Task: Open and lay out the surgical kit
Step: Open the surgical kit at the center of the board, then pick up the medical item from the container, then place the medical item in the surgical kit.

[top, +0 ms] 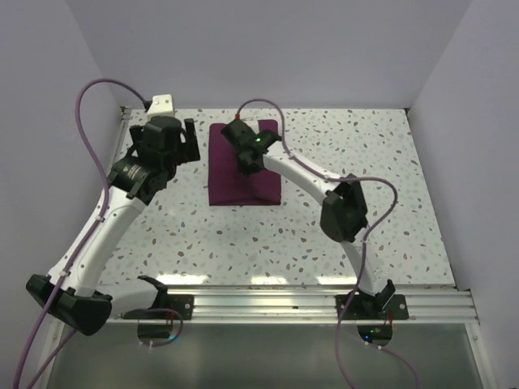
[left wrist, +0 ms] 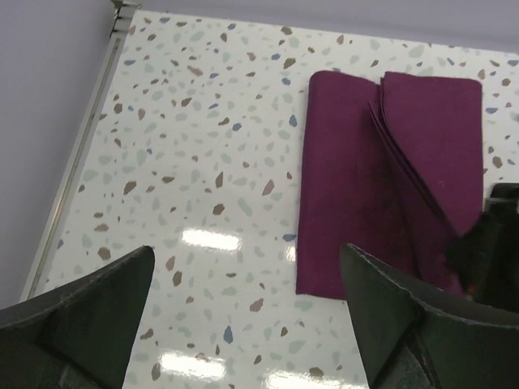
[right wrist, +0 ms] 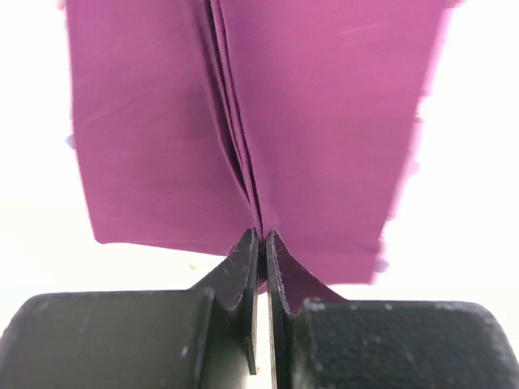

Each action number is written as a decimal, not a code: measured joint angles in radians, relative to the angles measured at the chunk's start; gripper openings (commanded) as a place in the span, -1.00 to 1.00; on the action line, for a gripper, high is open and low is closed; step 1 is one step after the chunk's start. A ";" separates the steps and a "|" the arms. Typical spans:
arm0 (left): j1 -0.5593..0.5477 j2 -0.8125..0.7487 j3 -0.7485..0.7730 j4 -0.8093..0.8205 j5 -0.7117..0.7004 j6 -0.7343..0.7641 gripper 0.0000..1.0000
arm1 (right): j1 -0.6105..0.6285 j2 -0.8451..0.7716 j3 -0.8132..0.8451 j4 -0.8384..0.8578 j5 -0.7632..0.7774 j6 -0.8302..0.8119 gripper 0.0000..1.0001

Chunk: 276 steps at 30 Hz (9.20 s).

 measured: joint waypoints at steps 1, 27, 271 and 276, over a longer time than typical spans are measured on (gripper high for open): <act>-0.007 0.027 0.031 0.000 0.002 0.014 1.00 | -0.024 -0.074 -0.067 0.015 0.011 -0.002 -1.00; -0.303 0.939 0.406 -0.069 0.060 -0.017 0.78 | -0.420 -0.766 -0.824 -0.052 0.349 -0.011 0.97; -0.335 0.451 -0.266 0.039 0.443 -0.449 -0.28 | -0.278 -0.797 -0.901 -0.166 -0.190 -0.117 0.97; -0.340 0.485 -0.118 -0.026 0.433 -0.433 0.06 | -0.298 -0.895 -0.944 -0.167 -0.165 -0.124 0.97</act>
